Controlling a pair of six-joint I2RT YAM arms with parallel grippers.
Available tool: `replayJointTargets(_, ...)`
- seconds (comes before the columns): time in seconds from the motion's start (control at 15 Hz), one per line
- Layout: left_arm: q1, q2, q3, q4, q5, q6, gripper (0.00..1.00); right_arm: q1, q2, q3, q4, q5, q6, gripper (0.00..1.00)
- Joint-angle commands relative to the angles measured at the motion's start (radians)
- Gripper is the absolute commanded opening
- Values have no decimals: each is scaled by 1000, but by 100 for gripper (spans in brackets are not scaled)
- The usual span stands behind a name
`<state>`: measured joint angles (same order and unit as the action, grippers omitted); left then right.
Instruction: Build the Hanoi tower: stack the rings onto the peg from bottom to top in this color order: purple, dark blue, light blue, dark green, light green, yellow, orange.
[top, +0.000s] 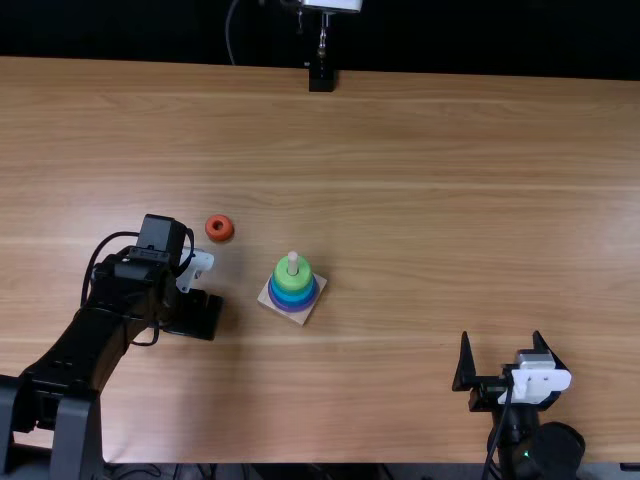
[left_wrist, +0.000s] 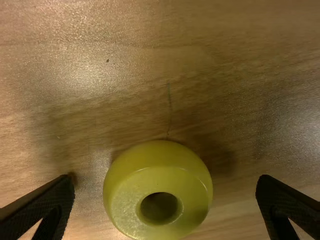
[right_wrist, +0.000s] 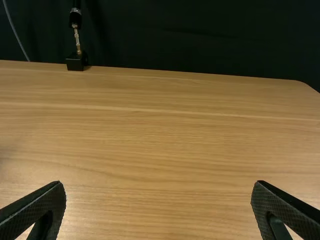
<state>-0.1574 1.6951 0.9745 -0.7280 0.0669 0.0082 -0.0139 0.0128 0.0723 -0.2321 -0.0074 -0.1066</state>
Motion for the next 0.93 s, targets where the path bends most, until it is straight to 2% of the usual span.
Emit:
replayJointTargets(0.0, 10, 9, -28, -5, 21, 16, 48, -11, -13, -57, -75, 11, -2, 100)
replayJointTargets(0.07, 21, 9, -34, -5, 20, 16, 34, -11, -13, -57, -75, 11, -2, 100)
replayJointTargets(0.2, 25, 9, -36, -6, 7, 21, 17, -11, -13, -57, -75, 11, -2, 100)
replayJointTargets(0.27, 33, 8, -39, -1, 5, 43, 4, -11, -13, -57, -73, 11, -2, 100)
replayJointTargets(0.4, 45, 6, -42, 3, 5, 86, 0, -11, -13, -57, -73, 11, -2, 100)
replayJointTargets(0.67, 44, -31, -2, -23, 3, 106, 0, -11, -13, -57, -73, 9, -2, 100)
replayJointTargets(0.8, 44, -80, 84, -117, 5, 137, 0, -11, -13, -57, -73, 11, -2, 100)
replayJointTargets(0.87, 44, -84, 115, -183, 5, 135, 0, -11, -13, -57, -75, 11, -2, 100)
